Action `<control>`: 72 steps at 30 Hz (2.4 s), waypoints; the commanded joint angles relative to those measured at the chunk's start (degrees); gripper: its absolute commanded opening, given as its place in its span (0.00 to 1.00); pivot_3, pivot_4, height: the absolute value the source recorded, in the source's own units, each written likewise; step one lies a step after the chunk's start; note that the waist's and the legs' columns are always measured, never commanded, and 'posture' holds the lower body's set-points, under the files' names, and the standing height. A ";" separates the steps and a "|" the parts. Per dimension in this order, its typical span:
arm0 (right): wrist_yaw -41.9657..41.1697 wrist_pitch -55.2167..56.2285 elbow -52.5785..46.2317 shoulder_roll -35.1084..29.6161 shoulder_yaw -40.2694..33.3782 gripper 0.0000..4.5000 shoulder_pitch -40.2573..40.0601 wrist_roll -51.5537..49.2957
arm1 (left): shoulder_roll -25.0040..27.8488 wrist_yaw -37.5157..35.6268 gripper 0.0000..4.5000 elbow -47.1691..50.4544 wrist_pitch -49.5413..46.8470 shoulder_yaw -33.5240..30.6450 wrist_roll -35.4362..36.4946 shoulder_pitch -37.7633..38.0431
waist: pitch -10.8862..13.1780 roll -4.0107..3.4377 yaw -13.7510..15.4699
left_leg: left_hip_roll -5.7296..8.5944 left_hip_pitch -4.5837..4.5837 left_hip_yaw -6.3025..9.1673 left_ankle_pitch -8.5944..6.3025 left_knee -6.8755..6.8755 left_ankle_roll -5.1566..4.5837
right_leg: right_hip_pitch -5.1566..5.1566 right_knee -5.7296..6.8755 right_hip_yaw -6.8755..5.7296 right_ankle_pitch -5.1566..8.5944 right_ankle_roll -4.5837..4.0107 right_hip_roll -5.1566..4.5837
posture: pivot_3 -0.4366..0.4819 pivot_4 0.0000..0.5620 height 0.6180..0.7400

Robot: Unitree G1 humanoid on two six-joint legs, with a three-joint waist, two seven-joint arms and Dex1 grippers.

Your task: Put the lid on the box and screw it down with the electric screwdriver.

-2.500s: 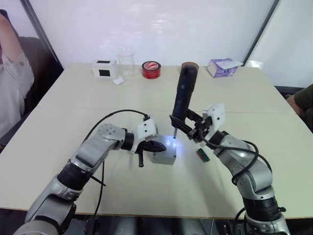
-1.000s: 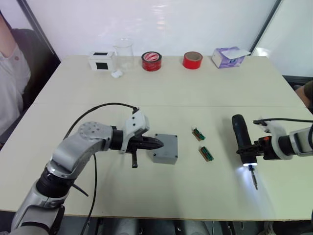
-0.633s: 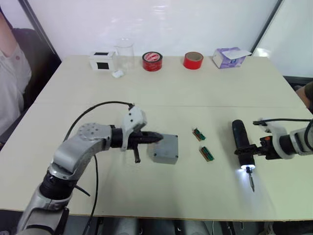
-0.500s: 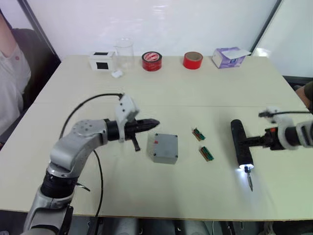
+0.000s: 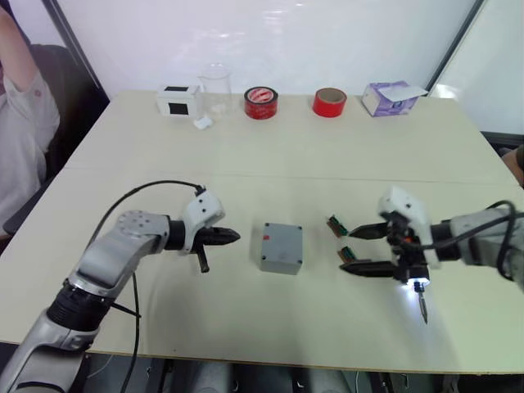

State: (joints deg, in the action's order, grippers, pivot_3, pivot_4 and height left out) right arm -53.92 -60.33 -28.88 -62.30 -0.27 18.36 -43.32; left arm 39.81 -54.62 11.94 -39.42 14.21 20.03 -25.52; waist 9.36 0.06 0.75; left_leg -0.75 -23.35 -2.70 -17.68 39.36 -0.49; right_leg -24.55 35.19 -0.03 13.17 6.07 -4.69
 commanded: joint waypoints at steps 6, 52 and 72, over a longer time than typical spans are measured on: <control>2.66 3.57 -2.03 7.38 8.36 0.99 0.84 4.59 | -3.36 -1.61 0.00 -3.85 4.99 4.14 -4.48 -3.38 | -0.03 0.12 -0.02 | 0.02 0.02 0.02 0.01 0.02 0.01 | 0.00 0.07 -0.03 -0.01 0.01 0.05 | 0.48 0.27 1.00; -5.06 16.01 5.51 13.42 17.43 0.99 5.91 18.93 | -8.74 -0.91 0.00 -2.51 2.51 5.85 -8.89 -3.66 | -0.01 0.18 -0.06 | 0.01 0.01 0.14 -0.03 0.69 -0.05 | 0.08 0.73 -0.09 0.00 0.01 0.05 | 0.48 0.27 1.00; -2.60 11.58 1.90 12.89 12.11 0.99 2.89 18.17 | -7.21 -2.24 0.00 -3.05 3.36 5.50 -8.73 -4.05 | -0.01 0.18 -0.05 | 0.01 0.04 0.15 -0.02 0.70 -0.04 | 0.08 0.81 -0.08 0.00 0.00 0.05 | 0.48 0.27 1.00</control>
State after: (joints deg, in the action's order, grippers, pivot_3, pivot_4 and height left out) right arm -56.44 -48.48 -24.29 -48.12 15.05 20.93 -23.92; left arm 31.68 -56.20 6.66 -36.76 20.92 10.70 -29.23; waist 9.36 0.24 0.70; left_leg -0.75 -23.31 -2.55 -17.70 40.06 -0.52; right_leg -24.47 36.00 -0.11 13.18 6.08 -4.64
